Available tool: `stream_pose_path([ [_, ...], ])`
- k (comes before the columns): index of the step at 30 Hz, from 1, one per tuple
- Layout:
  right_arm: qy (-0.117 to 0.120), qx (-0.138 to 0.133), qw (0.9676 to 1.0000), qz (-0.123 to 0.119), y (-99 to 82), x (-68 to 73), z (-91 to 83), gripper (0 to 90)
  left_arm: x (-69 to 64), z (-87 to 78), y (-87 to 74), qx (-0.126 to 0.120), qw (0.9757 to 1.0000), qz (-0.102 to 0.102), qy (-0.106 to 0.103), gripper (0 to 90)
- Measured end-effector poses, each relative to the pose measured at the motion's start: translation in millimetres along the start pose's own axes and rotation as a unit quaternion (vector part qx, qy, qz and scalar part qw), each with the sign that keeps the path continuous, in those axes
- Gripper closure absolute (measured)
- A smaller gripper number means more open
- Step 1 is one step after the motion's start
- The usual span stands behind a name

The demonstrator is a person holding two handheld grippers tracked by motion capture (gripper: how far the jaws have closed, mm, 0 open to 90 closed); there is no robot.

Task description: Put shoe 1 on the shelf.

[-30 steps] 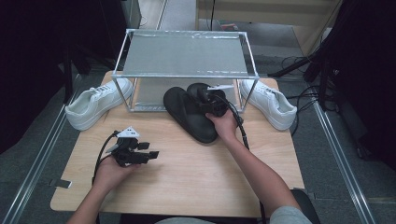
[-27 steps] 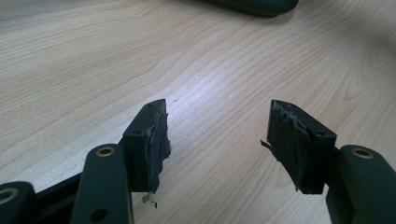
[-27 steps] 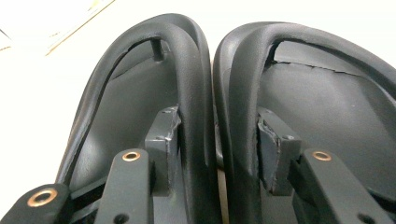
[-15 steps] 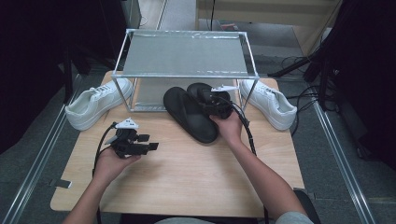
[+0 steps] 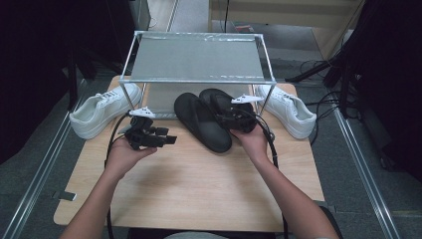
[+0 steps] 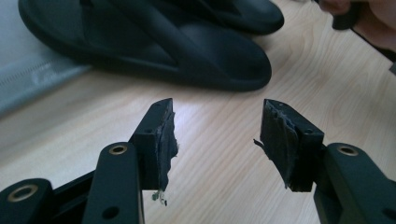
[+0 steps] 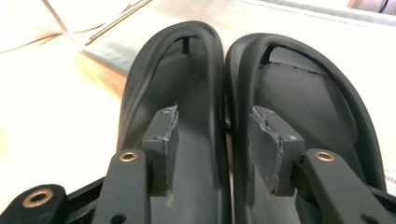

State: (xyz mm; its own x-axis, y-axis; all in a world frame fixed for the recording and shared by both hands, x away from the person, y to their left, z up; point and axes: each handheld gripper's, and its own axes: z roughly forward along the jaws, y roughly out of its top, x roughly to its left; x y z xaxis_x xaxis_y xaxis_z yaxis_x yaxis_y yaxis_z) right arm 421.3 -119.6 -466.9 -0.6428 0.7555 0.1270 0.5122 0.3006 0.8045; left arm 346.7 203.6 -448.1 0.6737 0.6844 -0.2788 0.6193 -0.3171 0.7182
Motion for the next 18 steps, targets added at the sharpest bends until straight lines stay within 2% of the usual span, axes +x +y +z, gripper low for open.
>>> stream_pose_path([
  [3, 0.009, -0.002, 0.9999, -0.007, -4.9, 2.6, -10.1, 52.3, 1.5, -1.1, 8.4, 0.006, 1.0, 0.002, -0.005, 46.5],
  [7, 0.023, -0.001, 0.9997, -0.011, -14.2, 6.0, -21.7, 50.0, 2.4, -4.4, 18.3, 0.002, 0.9999, 0.009, -0.007, 48.3],
  [12, 0.033, -0.002, 0.9993, -0.02, -27.6, 9.6, -33.8, 48.1, 2.7, -9.5, 32.2, -0.012, 0.9998, 0.018, 0.005, 50.7],
  [14, 0.041, -0.002, 0.9989, -0.025, -32.2, 10.2, -36.9, 46.2, 3.1, -11.9, 38.5, -0.016, 0.9996, 0.024, 0.005, 53.7],
  [18, 0.051, 0.002, 0.9984, -0.025, -43.2, 12.2, -41.6, 44.4, 3.1, -15.7, 51.3, -0.028, 0.999, 0.034, 0.003, 68.9],
])
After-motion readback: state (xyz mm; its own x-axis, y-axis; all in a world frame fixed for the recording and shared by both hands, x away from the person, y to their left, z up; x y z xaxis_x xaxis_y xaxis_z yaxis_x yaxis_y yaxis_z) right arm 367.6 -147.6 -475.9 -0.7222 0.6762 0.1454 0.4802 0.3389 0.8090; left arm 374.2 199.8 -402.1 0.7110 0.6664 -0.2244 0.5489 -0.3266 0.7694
